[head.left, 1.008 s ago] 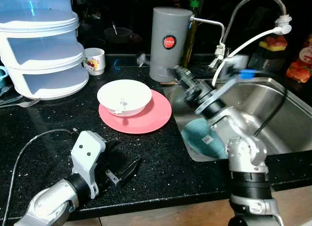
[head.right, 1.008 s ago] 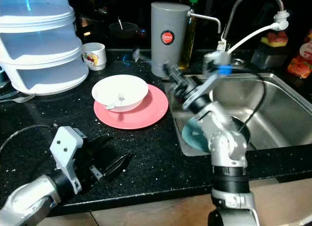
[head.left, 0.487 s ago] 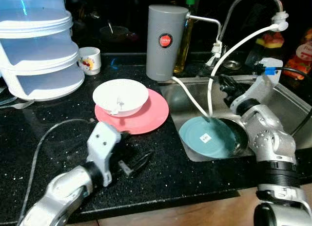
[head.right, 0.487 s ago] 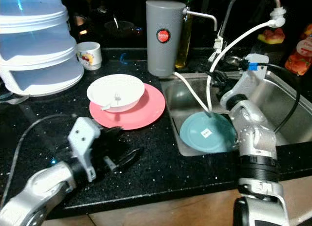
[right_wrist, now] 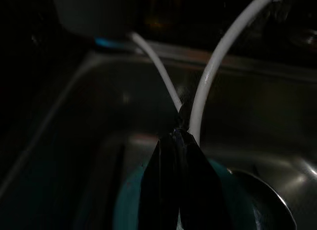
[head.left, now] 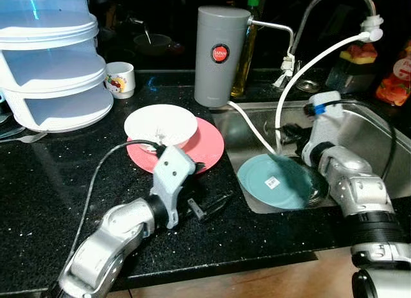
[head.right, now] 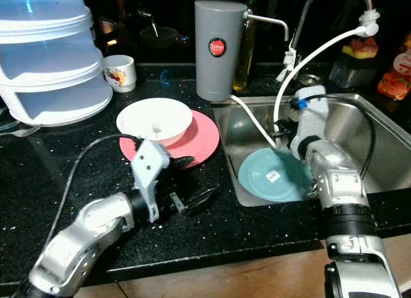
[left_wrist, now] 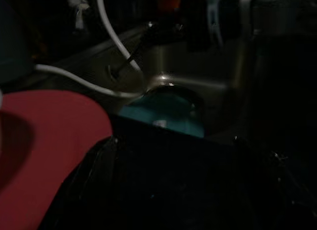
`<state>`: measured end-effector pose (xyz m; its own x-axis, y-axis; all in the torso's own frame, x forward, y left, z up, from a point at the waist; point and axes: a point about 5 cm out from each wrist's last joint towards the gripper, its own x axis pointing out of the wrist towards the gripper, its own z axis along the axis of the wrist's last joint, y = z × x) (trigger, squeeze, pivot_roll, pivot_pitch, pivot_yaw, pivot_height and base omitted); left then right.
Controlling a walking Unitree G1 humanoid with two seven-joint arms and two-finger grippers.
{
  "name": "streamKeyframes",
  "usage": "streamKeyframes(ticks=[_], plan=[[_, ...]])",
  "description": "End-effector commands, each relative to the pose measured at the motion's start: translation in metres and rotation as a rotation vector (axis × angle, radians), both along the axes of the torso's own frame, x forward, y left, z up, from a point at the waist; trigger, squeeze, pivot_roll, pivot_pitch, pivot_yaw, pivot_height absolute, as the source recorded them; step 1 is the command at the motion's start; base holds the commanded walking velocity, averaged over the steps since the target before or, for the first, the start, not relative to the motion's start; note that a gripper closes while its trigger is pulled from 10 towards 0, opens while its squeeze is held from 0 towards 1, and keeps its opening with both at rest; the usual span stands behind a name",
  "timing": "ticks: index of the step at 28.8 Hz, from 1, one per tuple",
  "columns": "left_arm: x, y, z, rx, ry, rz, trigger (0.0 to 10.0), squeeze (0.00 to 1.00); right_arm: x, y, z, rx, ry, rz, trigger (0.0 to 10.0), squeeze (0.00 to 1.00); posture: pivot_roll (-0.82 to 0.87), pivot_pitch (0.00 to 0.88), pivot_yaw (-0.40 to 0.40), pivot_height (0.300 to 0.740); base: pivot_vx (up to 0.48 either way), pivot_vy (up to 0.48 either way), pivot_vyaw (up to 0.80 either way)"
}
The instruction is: Kitchen organization
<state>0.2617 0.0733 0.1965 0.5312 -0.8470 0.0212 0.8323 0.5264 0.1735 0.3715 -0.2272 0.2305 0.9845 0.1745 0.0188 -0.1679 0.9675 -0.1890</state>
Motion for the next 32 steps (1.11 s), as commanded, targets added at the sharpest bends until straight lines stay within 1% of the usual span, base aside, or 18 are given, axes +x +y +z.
streamKeyframes(ticks=[1,3,7,8,10,11,12,13,14,18,19,21,22,23,25,27,28,32], plan=[[0.001,-0.005,-0.004,0.024,0.015,-0.017,10.0,0.0,-0.001,-0.006,-0.011,-0.036,0.057,-0.03,0.0,0.0,-0.02,0.041,-0.031,0.74,0.0,0.0,0.0],[0.005,-0.005,-0.005,0.042,0.01,-0.004,10.0,0.0,-0.001,-0.007,-0.019,-0.088,0.102,-0.046,0.0,0.0,-0.02,0.041,-0.031,0.74,0.0,0.0,0.0],[0.007,-0.003,-0.005,0.044,0.008,0.009,10.0,0.0,-0.001,-0.008,-0.024,-0.115,0.132,-0.055,0.5,0.0,-0.02,0.041,-0.031,0.74,0.0,0.0,0.0],[0.007,-0.003,-0.005,0.046,0.009,0.011,10.0,0.0,-0.001,-0.008,-0.025,-0.125,0.142,-0.056,2.7,0.0,-0.02,0.041,-0.031,0.74,0.0,0.0,0.0],[0.007,-0.003,-0.005,0.046,0.009,0.011,10.0,0.0,-0.001,-0.008,-0.025,-0.125,0.142,-0.056,2.7,0.0,-0.02,0.041,-0.031,0.74,0.0,0.0,0.0],[0.008,-0.002,-0.006,0.048,0.009,0.013,10.0,0.0,-0.001,-0.009,-0.026,-0.137,0.152,-0.061,10.0,0.0,-0.01,0.041,-0.034,0.74,0.0,0.0,0.0],[0.008,-0.002,-0.006,0.049,0.009,0.014,10.0,0.0,-0.001,-0.009,-0.026,-0.144,0.158,-0.065,10.0,0.11,-0.01,0.041,-0.034,0.74,0.0,0.0,0.0],[0.008,-0.002,-0.006,0.049,0.009,0.014,10.0,0.0,-0.001,-0.009,-0.026,-0.144,0.158,-0.065,10.0,0.11,-0.01,0.041,-0.034,0.74,0.0,0.0,0.0],[0.008,-0.001,-0.006,0.049,0.009,0.015,10.0,0.0,-0.001,-0.01,-0.026,-0.147,0.163,-0.068,10.0,1.0,-0.01,0.038,-0.034,0.74,0.0,0.0,0.0],[0.009,-0.001,-0.006,0.053,0.007,0.015,10.0,0.0,0.001,-0.008,-0.022,-0.144,0.134,-0.078,10.0,1.0,-0.01,0.034,-0.034,0.74,0.0,0.0,0.0],[0.009,-0.001,-0.007,0.056,0.006,0.017,10.0,0.0,0.001,-0.002,-0.016,-0.098,0.094,-0.049,10.0,0.0,-0.01,0.033,-0.033,0.74,0.0,0.0,0.0],[0.008,0.0,-0.007,0.064,0.001,0.02,10.0,0.0,0.002,0.01,-0.005,0.011,0.021,0.007,10.0,0.0,-0.01,0.033,-0.033,0.74,0.0,0.0,0.0],[0.008,0.0,-0.007,0.064,0.001,0.02,10.0,0.0,0.002,0.01,-0.005,0.011,0.021,0.007,10.0,0.0,-0.01,0.033,-0.033,0.74,0.0,0.0,0.0],[0.005,0.004,-0.008,0.08,-0.003,0.038,10.0,0.0,0.002,0.025,0.012,0.133,-0.069,0.092,10.0,0.0,-0.01,0.026,-0.031,0.74,0.0,0.0,0.0],[0.003,0.006,-0.009,0.086,-0.003,0.046,10.0,0.0,0.001,0.031,0.018,0.176,-0.098,0.123,10.0,0.0,-0.01,0.025,-0.032,0.74,0.0,0.0,0.0],[-0.002,0.015,-0.014,0.131,0.013,0.091,10.0,0.0,-0.002,0.043,0.029,0.281,-0.15,0.206,10.0,0.0,0.0,0.024,-0.033,0.74,0.0,0.0,0.0],[-0.007,0.023,-0.021,0.183,0.024,0.134,10.0,0.0,-0.007,0.054,0.036,0.338,-0.178,0.296,10.0,0.0,0.01,0.023,-0.034,0.74,0.0,0.0,0.0],[-0.014,0.031,-0.028,0.205,0.052,0.179,10.0,0.0,-0.012,0.067,0.04,0.375,-0.201,0.392,10.0,0.0,0.01,0.024,-0.032,0.74,0.0,0.0,0.0]])
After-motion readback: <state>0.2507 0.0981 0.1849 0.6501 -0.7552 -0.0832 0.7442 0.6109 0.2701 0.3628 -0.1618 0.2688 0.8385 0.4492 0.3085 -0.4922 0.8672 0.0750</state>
